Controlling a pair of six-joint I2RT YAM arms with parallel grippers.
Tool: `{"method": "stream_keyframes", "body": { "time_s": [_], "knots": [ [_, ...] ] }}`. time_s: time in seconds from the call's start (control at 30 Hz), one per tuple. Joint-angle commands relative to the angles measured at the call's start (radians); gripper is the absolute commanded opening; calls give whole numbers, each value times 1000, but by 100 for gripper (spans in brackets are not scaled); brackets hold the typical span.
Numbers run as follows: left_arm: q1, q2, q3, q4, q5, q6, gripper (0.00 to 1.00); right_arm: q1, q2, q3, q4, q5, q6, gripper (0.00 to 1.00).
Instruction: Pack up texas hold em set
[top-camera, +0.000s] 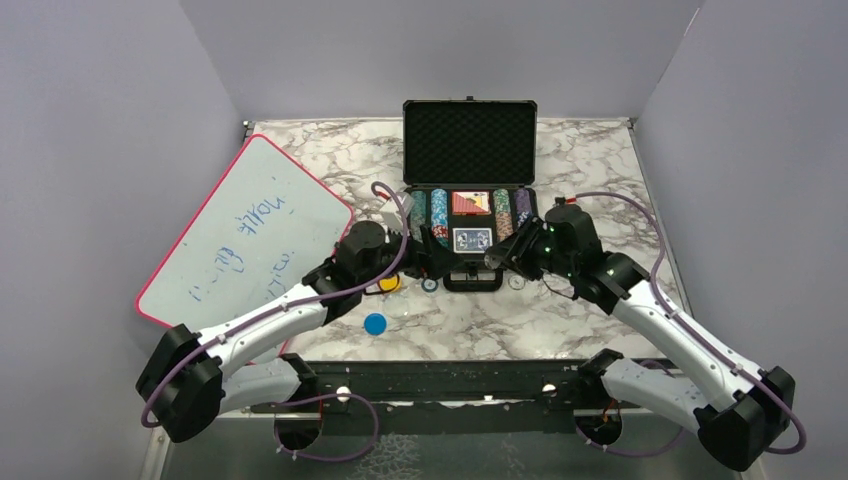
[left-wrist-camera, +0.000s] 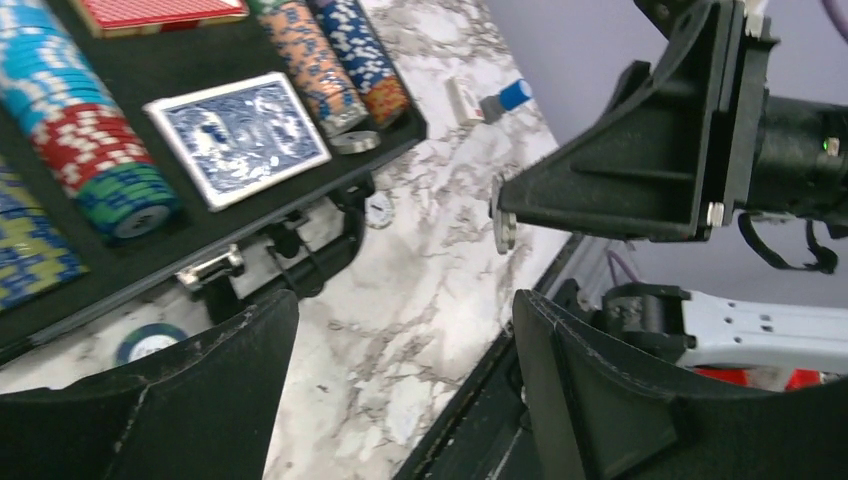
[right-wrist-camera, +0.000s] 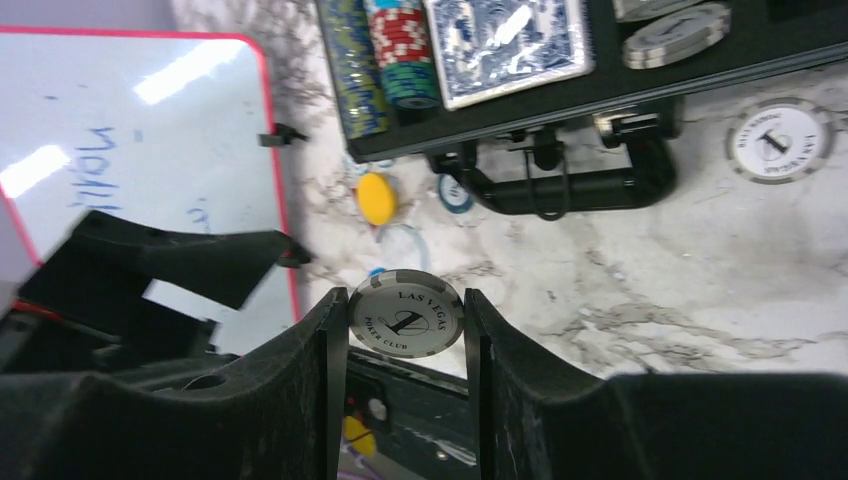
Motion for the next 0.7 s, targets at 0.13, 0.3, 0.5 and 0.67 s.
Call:
{"method": "stream_keyframes", "body": {
  "time_s": [0.13, 0.3, 0.5, 0.67],
  "knots": [
    [-125, -44, -44, 223, -65, -78, 76, 6, -82, 52, 89, -44, 174, 37],
    [-199, -37, -8, 244, -141, -18, 71, 6, -96, 46, 125, -71, 219, 37],
    [-217, 11, 50, 258, -172, 52, 66, 6, -90, 48, 150, -93, 225, 37],
    [-220, 58, 92, 258, -211, 48, 64, 6, -100, 48, 164, -96, 219, 38]
  ]
}}
